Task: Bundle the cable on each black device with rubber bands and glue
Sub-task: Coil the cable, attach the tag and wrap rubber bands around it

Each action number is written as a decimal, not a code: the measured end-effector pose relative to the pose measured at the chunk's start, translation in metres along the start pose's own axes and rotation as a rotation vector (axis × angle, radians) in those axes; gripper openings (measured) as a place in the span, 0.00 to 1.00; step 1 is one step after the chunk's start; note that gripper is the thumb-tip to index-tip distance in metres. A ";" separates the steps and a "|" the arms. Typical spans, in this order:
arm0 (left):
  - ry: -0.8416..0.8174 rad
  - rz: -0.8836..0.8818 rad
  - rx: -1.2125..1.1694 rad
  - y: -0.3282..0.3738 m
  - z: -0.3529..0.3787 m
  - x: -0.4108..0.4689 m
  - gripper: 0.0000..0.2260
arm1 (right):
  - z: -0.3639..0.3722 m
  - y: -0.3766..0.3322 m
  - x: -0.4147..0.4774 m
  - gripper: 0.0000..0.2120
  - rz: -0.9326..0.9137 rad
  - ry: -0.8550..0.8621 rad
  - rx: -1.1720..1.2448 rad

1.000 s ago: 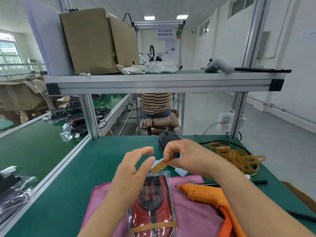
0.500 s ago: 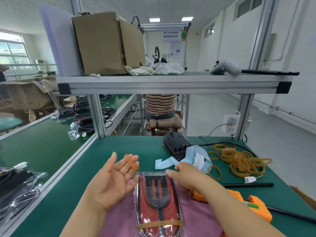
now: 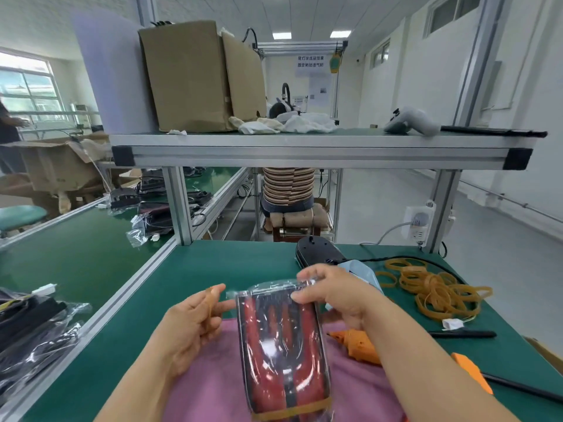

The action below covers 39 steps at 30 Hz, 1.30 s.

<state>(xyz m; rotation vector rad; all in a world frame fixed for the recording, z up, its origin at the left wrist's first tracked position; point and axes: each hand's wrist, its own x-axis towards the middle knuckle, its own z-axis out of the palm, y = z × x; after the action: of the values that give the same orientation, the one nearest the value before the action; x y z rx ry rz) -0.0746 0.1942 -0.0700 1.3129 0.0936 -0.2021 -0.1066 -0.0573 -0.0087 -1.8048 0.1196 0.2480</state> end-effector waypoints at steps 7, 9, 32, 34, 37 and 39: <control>-0.277 0.170 0.408 0.032 0.006 -0.022 0.35 | -0.001 -0.022 -0.019 0.21 -0.177 0.087 -0.144; -0.317 0.195 0.483 0.040 0.010 -0.025 0.43 | 0.002 -0.017 -0.022 0.22 -0.199 0.118 -0.222; -0.514 0.442 0.910 0.058 0.055 -0.045 0.18 | 0.045 -0.061 -0.040 0.19 -0.362 0.220 -0.823; -0.511 0.411 0.918 0.057 0.053 -0.044 0.22 | 0.041 -0.064 -0.037 0.14 -0.303 0.166 -0.748; -0.505 0.399 0.950 0.057 0.053 -0.045 0.24 | 0.040 -0.064 -0.035 0.10 -0.277 0.209 -0.781; -0.505 0.405 0.974 0.057 0.055 -0.046 0.25 | 0.042 -0.063 -0.037 0.10 -0.334 0.305 -0.918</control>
<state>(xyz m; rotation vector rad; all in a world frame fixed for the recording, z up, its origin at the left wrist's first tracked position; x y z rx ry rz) -0.1107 0.1590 0.0069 2.1593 -0.7844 -0.2351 -0.1333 -0.0033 0.0502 -2.7255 -0.1055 -0.2669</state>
